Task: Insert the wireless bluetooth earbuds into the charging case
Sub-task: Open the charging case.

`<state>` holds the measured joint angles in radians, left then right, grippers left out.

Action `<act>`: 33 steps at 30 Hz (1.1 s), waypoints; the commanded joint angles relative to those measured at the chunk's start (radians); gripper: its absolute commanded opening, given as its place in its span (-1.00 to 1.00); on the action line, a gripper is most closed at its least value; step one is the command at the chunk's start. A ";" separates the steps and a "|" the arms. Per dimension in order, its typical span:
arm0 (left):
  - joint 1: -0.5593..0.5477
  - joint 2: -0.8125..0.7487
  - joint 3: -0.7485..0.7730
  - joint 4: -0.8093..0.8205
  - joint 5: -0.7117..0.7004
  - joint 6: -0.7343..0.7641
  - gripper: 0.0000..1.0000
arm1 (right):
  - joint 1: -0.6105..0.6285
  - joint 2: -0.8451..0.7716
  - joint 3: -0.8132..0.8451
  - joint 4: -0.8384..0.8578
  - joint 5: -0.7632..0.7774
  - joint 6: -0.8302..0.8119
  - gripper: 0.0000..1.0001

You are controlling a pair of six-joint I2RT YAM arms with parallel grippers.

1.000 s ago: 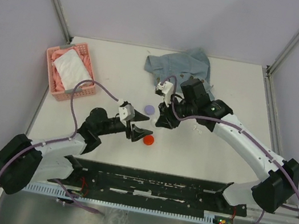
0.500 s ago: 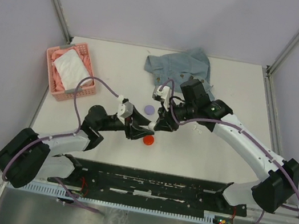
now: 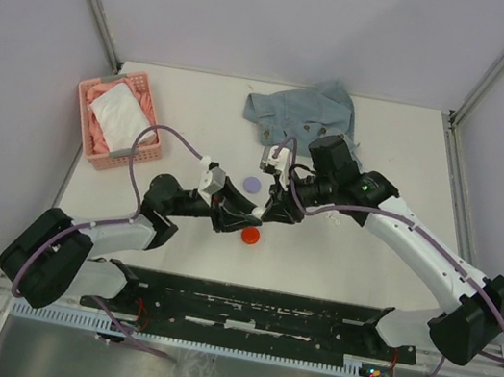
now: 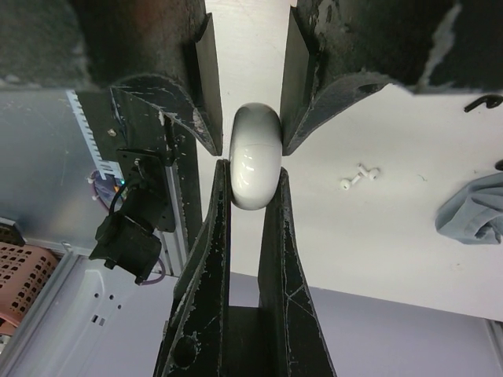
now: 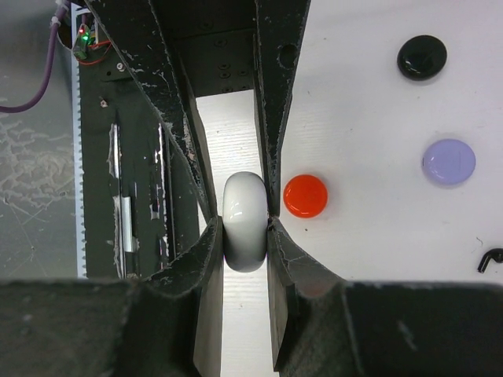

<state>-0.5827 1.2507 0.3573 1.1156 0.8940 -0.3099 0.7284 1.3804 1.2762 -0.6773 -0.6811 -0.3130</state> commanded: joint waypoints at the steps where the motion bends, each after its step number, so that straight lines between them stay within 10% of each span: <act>1: -0.005 0.012 0.031 0.054 0.049 -0.045 -0.14 | -0.003 -0.052 -0.003 0.069 -0.009 -0.023 -0.71; 11: -0.005 0.021 0.043 0.047 0.051 -0.060 -0.04 | -0.004 -0.056 -0.006 0.078 -0.014 -0.018 -0.71; 27: -0.008 0.082 0.069 0.150 0.059 -0.153 -0.60 | -0.003 -0.037 -0.017 0.095 0.002 -0.014 -0.60; 33: -0.009 0.082 0.066 0.179 0.061 -0.185 -0.39 | -0.001 -0.045 -0.032 0.118 0.005 -0.011 -0.60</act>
<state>-0.5835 1.3346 0.3824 1.1774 0.9268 -0.4244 0.7242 1.3491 1.2541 -0.6483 -0.6807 -0.3180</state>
